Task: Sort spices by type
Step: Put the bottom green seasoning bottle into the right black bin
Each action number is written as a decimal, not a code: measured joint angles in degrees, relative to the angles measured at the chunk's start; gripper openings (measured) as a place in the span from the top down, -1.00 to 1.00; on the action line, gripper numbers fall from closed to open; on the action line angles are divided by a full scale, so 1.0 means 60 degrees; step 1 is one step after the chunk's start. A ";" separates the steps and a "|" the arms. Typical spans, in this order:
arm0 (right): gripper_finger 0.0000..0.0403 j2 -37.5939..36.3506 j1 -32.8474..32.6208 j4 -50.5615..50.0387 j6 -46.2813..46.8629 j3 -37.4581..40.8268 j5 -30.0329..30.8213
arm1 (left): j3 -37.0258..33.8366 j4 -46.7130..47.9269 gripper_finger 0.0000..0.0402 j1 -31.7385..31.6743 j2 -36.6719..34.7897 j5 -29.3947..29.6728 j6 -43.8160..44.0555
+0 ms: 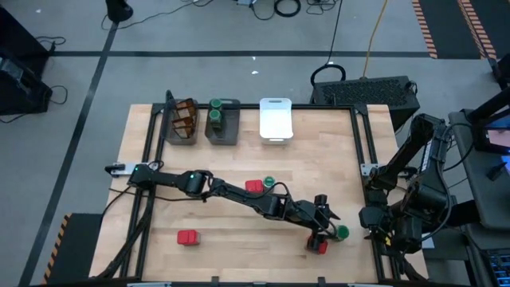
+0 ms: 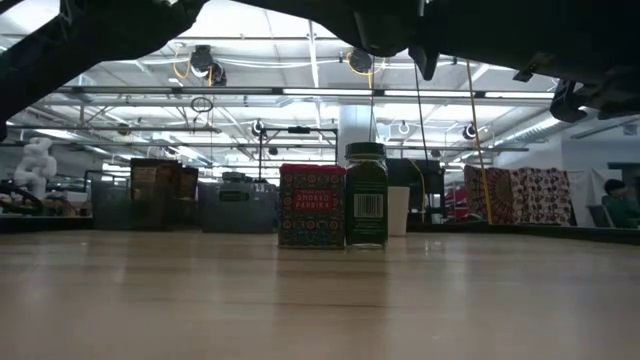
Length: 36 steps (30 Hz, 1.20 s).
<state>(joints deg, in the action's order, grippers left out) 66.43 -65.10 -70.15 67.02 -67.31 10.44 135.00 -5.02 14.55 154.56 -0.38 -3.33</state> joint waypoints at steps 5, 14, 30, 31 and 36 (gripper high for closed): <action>-0.10 0.0000 0.0000 0.0000 0.0100 0.0000 0.0000 | 0.0000 0.0001 -0.49 -0.0004 0.0000 0.0000 0.0004; -0.10 0.0052 0.0000 0.0035 -0.0482 0.0000 0.0219 | 0.0000 -0.0003 -0.49 -0.0029 0.0000 0.0000 0.0002; -0.50 0.1598 0.0403 0.1093 -0.1956 0.0674 0.0528 | 0.0000 0.0306 -0.49 -0.0062 -0.0004 -0.0185 0.0004; -0.51 0.1683 0.0432 0.1092 -0.1917 0.0674 0.0533 | -0.0003 0.0327 -0.49 -0.0062 -0.0004 -0.0277 0.0007; -0.53 0.2132 0.0539 0.1080 -0.1353 0.0674 0.0531 | -0.0004 0.0410 -0.49 -0.0055 -0.0011 -0.0419 0.0011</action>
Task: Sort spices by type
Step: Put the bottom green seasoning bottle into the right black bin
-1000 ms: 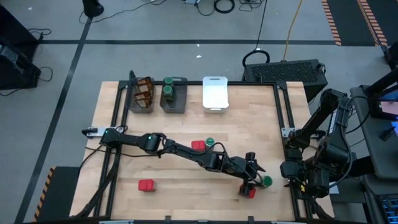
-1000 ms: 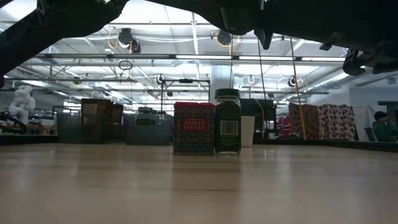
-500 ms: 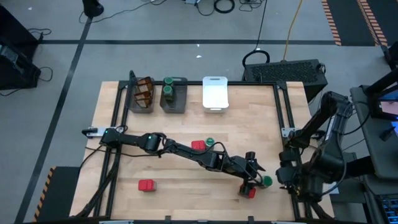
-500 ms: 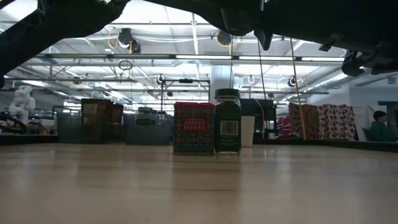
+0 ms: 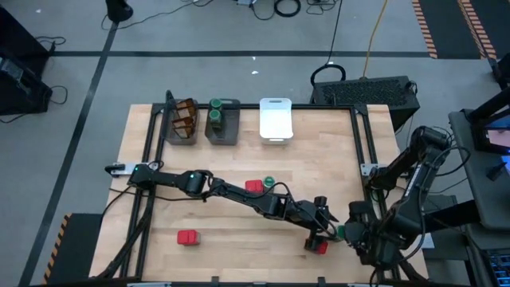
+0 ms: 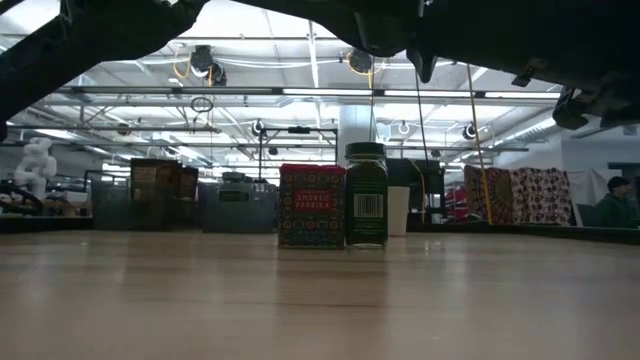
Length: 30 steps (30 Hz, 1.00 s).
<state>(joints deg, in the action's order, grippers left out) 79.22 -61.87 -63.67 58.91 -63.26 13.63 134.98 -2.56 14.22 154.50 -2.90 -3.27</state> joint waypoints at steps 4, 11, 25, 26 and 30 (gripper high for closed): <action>-0.48 0.0294 -0.0014 -0.0118 0.0764 0.0000 -0.0080 | 0.0000 0.0036 -0.49 0.0000 0.0000 -0.0007 0.0000; -0.30 0.0554 -0.0459 -0.0507 0.2418 0.0000 -0.0291 | 0.0000 0.0024 -0.49 0.0000 0.0000 -0.0012 0.0004; 0.94 0.0571 -0.1173 0.1880 0.4594 0.1659 -0.0304 | 0.0000 0.0017 -0.49 -0.0024 0.0000 -0.0007 0.0033; 0.94 0.0571 -0.1173 0.2134 0.4739 0.1855 -0.0294 | 0.0000 0.0020 -0.49 -0.0029 0.0000 -0.0007 0.0033; 0.99 0.0575 -0.1173 0.2734 0.5136 0.2357 -0.0287 | 0.0000 0.0023 -0.49 -0.0036 0.0000 -0.0007 0.0029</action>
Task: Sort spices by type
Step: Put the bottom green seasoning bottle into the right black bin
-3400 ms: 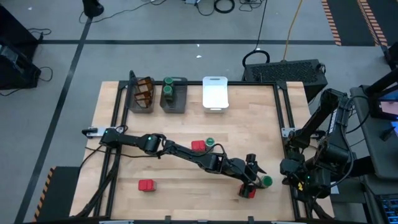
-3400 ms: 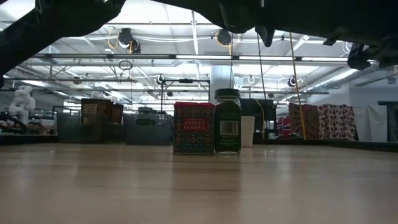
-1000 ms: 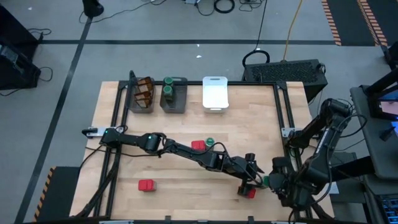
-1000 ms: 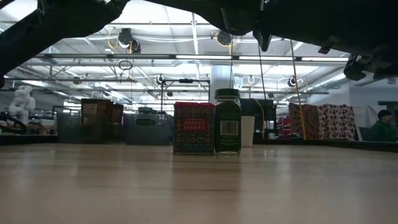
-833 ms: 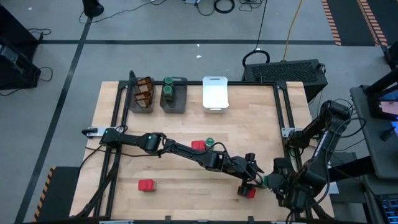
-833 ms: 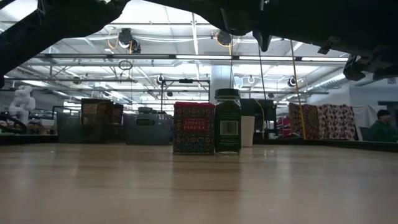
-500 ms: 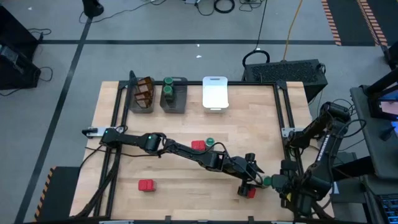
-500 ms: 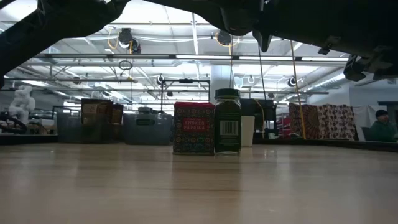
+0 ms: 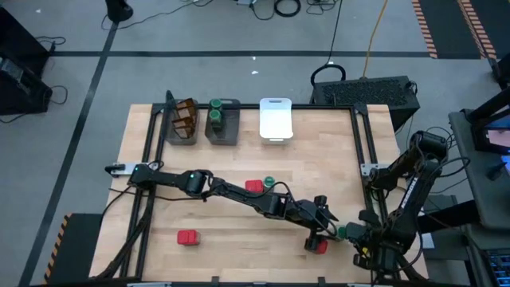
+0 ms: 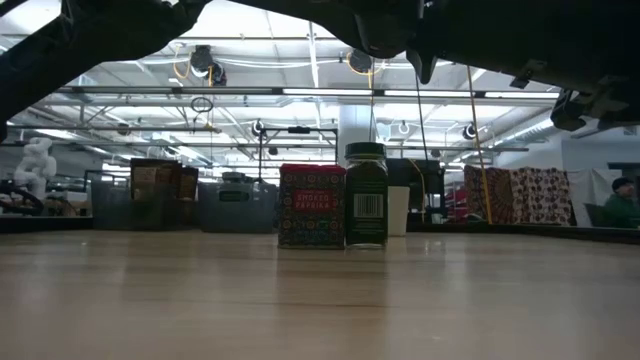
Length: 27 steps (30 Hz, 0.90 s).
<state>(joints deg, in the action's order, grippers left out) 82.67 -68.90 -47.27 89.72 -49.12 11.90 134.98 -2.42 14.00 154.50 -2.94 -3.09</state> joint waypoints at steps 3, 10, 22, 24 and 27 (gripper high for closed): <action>0.99 -0.0002 0.0000 0.0015 0.0116 0.0125 0.0171 | 0.0000 0.0036 -0.49 -0.0012 0.0000 0.0000 0.0130; 1.00 -0.0004 0.0059 -0.0013 0.0115 0.0123 0.0902 | 0.0000 0.0433 -0.49 -0.0205 0.0000 -0.0110 0.0710; 1.00 -0.0004 0.0468 -0.0120 -0.0088 0.0123 0.1519 | 0.0000 0.0497 -0.49 -0.0442 0.0000 -0.1027 0.0634; 1.00 -0.0004 0.0585 -0.0163 -0.0188 0.0123 0.1545 | 0.0000 0.0572 -0.49 -0.0455 0.0000 -0.1027 0.0630; 1.00 -0.0004 0.0756 -0.0185 -0.0303 0.0123 0.1742 | 0.0000 0.0596 -0.49 -0.0469 0.0000 -0.1031 0.0624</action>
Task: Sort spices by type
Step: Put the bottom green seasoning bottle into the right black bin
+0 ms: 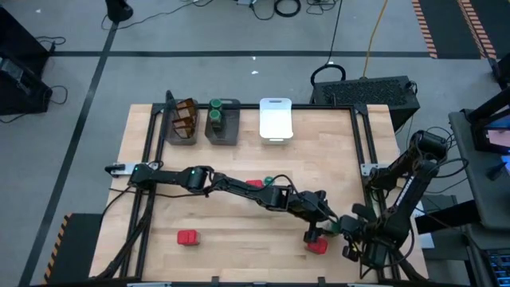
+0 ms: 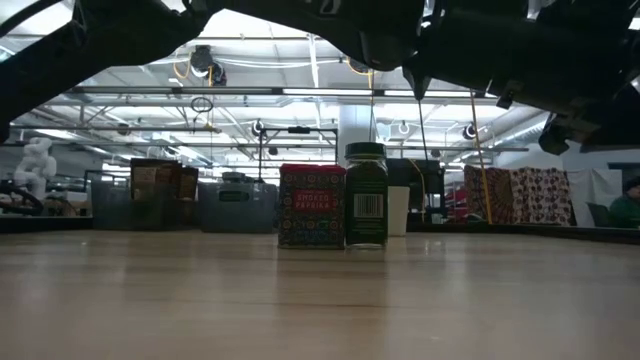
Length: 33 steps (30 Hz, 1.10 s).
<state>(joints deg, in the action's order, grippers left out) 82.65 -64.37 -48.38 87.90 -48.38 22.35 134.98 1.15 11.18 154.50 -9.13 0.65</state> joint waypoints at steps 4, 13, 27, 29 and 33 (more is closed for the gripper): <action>1.00 -0.0004 0.0249 0.0061 -0.0049 0.0078 0.0086 | 0.0000 -0.0005 -0.49 -0.0003 0.0000 0.0004 -0.0005; 1.00 -0.0004 0.0583 0.0106 -0.0121 0.0215 0.0083 | 0.0000 -0.0019 -0.49 0.0003 0.0000 0.0007 -0.0005; 1.00 -0.0004 0.0665 0.0233 -0.0270 0.0215 -0.0026 | 0.0000 -0.0005 -0.40 0.0044 0.0000 0.0380 -0.0210; 1.00 -0.0004 0.0665 0.0233 -0.0270 0.0215 -0.0026 | 0.0000 -0.0005 -0.34 0.0057 0.0000 0.0384 -0.0266; 1.00 -0.0004 0.0665 0.0232 -0.0268 0.0215 -0.0030 | 0.0000 -0.0005 -0.18 0.0068 0.0000 0.0382 -0.0263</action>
<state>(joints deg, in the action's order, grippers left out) 82.63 -60.38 -46.99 86.30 -47.09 22.17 134.98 1.13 11.60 154.50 -6.83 -0.93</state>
